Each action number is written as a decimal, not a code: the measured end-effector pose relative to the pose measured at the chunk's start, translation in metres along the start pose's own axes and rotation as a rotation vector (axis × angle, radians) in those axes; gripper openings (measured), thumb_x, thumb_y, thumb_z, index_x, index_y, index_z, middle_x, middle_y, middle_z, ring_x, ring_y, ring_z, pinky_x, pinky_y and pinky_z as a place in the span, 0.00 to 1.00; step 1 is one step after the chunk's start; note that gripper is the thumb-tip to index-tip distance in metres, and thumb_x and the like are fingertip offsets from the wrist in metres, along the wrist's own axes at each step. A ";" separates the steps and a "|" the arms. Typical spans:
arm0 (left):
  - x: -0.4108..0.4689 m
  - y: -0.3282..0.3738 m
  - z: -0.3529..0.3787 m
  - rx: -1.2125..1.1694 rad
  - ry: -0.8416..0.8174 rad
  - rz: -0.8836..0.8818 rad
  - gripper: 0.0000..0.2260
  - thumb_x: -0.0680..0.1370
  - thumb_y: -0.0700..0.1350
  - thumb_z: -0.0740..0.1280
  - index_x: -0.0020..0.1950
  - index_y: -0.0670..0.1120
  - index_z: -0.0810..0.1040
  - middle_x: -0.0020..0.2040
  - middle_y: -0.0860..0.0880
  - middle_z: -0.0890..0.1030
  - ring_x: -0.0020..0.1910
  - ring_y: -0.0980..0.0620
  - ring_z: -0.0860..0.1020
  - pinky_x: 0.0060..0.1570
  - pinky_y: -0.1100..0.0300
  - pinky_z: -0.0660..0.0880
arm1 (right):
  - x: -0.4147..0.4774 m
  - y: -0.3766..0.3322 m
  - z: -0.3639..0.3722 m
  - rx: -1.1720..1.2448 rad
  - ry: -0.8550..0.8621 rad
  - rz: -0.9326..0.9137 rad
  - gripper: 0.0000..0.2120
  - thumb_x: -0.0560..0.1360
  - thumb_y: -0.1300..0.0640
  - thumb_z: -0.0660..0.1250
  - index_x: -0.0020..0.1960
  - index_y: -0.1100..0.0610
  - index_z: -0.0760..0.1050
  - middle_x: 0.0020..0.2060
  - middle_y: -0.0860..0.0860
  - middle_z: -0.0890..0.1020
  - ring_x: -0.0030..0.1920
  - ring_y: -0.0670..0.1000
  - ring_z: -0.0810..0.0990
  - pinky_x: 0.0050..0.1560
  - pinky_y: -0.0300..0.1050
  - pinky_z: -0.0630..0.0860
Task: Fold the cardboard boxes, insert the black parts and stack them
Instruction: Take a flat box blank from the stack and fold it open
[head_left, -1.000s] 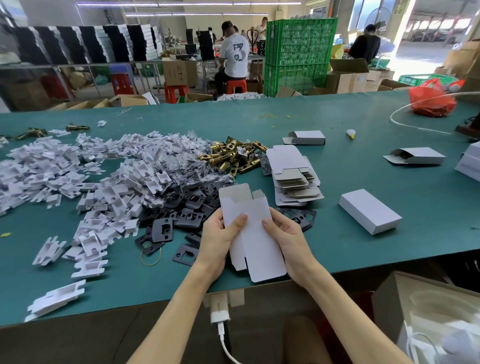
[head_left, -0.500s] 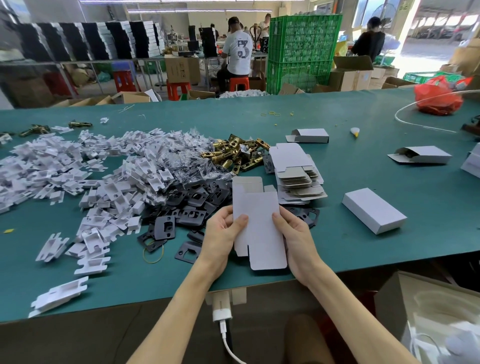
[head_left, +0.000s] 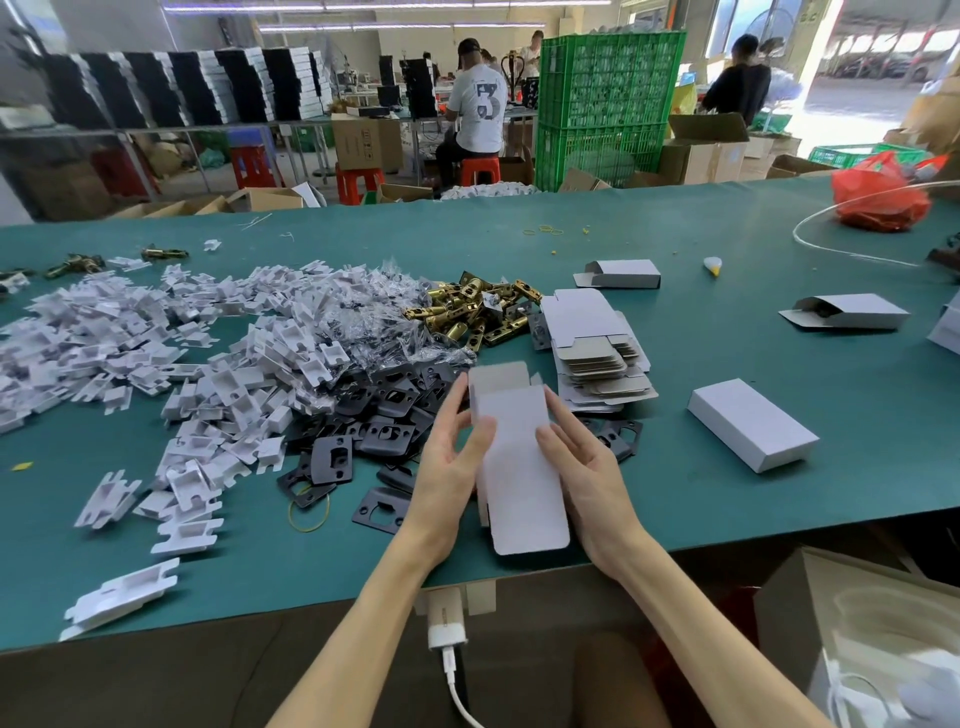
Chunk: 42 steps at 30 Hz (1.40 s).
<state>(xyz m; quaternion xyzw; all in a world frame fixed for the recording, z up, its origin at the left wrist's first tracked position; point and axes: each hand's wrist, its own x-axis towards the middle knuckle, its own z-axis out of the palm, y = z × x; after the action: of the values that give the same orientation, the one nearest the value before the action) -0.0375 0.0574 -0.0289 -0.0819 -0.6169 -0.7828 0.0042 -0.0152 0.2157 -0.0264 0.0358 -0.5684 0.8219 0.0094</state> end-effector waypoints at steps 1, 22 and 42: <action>-0.001 0.001 0.000 0.011 -0.003 -0.008 0.29 0.81 0.53 0.71 0.80 0.60 0.65 0.67 0.49 0.80 0.63 0.47 0.83 0.56 0.44 0.83 | 0.000 -0.001 0.001 -0.013 -0.017 0.002 0.25 0.77 0.49 0.72 0.72 0.40 0.73 0.64 0.45 0.82 0.59 0.54 0.84 0.49 0.52 0.84; -0.004 0.004 -0.001 0.028 0.034 -0.084 0.15 0.77 0.48 0.76 0.62 0.45 0.83 0.56 0.43 0.86 0.52 0.48 0.83 0.55 0.45 0.81 | -0.001 0.004 -0.003 -0.159 0.091 -0.064 0.08 0.77 0.51 0.72 0.56 0.49 0.81 0.54 0.52 0.85 0.54 0.58 0.84 0.52 0.58 0.83; -0.001 0.000 -0.004 -0.009 -0.113 -0.160 0.13 0.78 0.50 0.72 0.60 0.47 0.85 0.59 0.38 0.85 0.54 0.43 0.81 0.65 0.34 0.74 | -0.004 -0.004 -0.002 -0.098 0.118 0.014 0.08 0.80 0.54 0.69 0.55 0.56 0.82 0.51 0.61 0.84 0.47 0.60 0.83 0.50 0.61 0.80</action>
<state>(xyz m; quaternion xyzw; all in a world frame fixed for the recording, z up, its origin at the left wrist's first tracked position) -0.0368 0.0531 -0.0299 -0.0763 -0.6173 -0.7774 -0.0934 -0.0113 0.2185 -0.0238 -0.0173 -0.6066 0.7939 0.0391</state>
